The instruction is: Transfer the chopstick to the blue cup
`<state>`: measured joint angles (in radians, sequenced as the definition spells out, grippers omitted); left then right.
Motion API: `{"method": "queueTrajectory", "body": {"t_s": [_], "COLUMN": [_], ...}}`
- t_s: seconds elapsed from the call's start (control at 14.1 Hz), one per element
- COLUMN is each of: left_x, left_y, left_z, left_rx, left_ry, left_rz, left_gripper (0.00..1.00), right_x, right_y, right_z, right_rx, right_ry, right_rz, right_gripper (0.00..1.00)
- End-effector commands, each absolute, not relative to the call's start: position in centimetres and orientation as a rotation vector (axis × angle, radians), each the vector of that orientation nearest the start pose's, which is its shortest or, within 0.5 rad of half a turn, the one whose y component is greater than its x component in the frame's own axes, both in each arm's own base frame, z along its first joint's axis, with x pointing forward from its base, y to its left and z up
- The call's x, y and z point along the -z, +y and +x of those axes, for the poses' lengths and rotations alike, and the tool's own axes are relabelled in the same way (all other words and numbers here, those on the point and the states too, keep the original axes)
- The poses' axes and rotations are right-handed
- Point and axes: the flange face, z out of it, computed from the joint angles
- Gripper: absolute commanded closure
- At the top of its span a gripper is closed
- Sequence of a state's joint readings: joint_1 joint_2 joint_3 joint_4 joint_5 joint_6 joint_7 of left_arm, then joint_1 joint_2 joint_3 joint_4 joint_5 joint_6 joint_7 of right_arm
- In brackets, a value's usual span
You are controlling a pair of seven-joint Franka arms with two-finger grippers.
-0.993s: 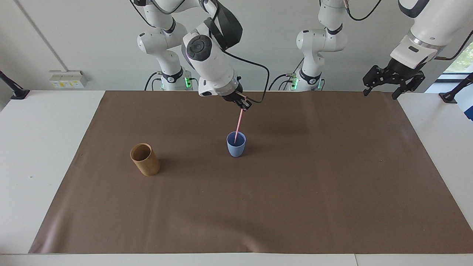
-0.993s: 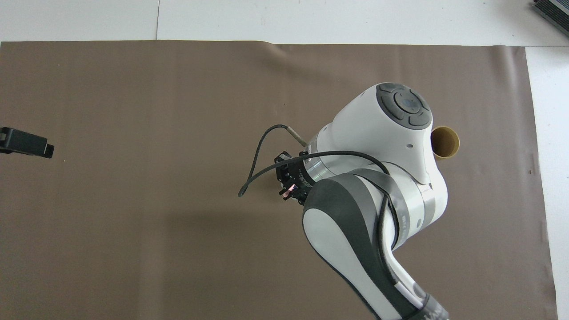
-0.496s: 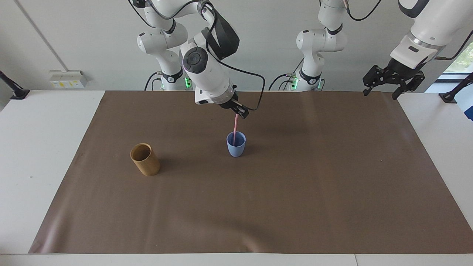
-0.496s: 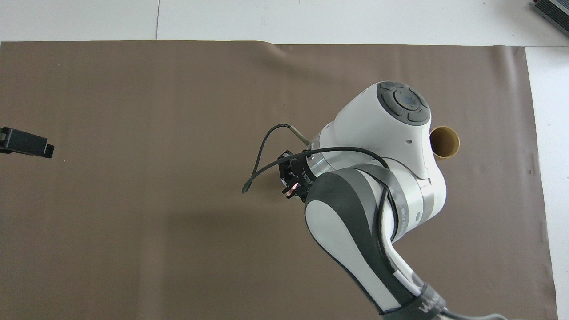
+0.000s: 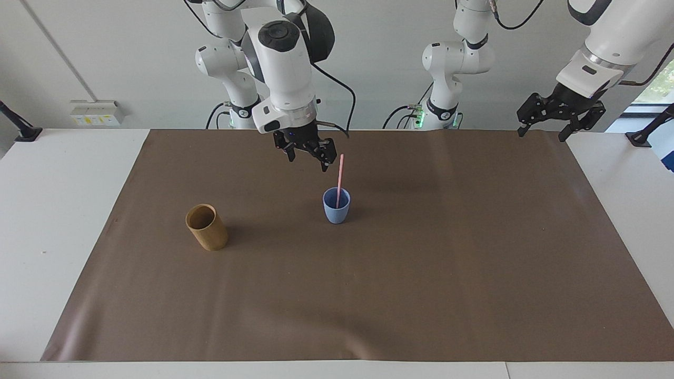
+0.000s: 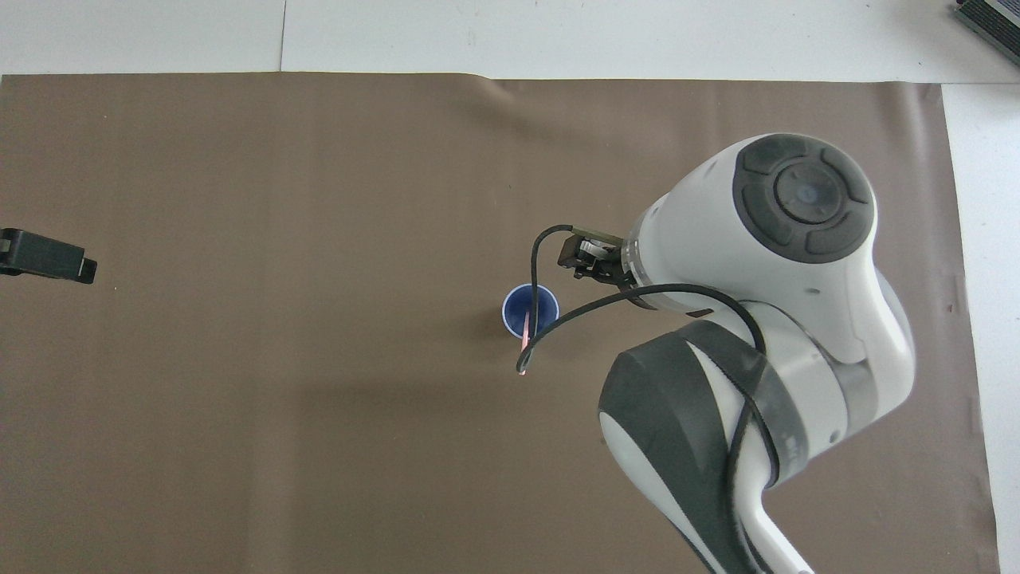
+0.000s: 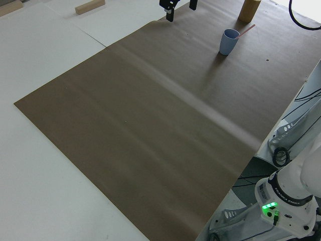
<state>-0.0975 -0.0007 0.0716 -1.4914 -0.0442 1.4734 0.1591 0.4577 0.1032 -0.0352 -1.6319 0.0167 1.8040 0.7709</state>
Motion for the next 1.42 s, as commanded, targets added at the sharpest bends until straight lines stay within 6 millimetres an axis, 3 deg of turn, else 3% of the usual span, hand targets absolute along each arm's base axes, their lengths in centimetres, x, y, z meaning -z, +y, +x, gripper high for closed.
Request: {"method": "queueTrajectory", "body": {"t_s": [0.0, 0.28, 0.71, 0.92, 1.06, 1.21, 1.35], "left_x": [-65.5, -65.5, -65.5, -65.5, -65.5, -65.5, -65.5], "left_y": [-1.5, -1.5, -1.6, -1.5, -1.5, -1.5, -1.6], "left_z": [53.6, 53.6, 53.6, 53.6, 53.6, 53.6, 53.6], "left_rx": [-0.035, -0.035, -0.035, -0.035, -0.035, -0.035, -0.035], "left_ry": [0.313, 0.313, 0.315, 0.313, 0.313, 0.313, 0.315], "left_rz": [-3.158, -3.158, -3.158, -3.158, -3.158, -3.158, -3.158], "left_gripper": [0.0, 0.0, 0.0, 0.0, 0.0, 0.0, 0.0], "right_x": [-58.5, -62.1, -64.4, -65.0, -69.1, -69.5, -69.9], "right_y": [20.8, 15.1, 8.4, 6.4, 5.3, 3.5, 2.0], "right_z": [55.1, 54.6, 54.5, 53.6, 53.0, 52.2, 51.7], "right_rx": [0.18, 0.227, 0.164, 0.111, 0.191, 0.095, 0.074], "right_ry": [0.358, 0.262, 0.205, 0.25, 0.277, 0.32, 0.237], "right_rz": [-3.082, -3.088, -3.109, -3.124, -3.111, -3.131, -3.139], "right_gripper": [0.0, 0.0, 0.0, 0.0, 0.0, 0.0, 0.0]}}
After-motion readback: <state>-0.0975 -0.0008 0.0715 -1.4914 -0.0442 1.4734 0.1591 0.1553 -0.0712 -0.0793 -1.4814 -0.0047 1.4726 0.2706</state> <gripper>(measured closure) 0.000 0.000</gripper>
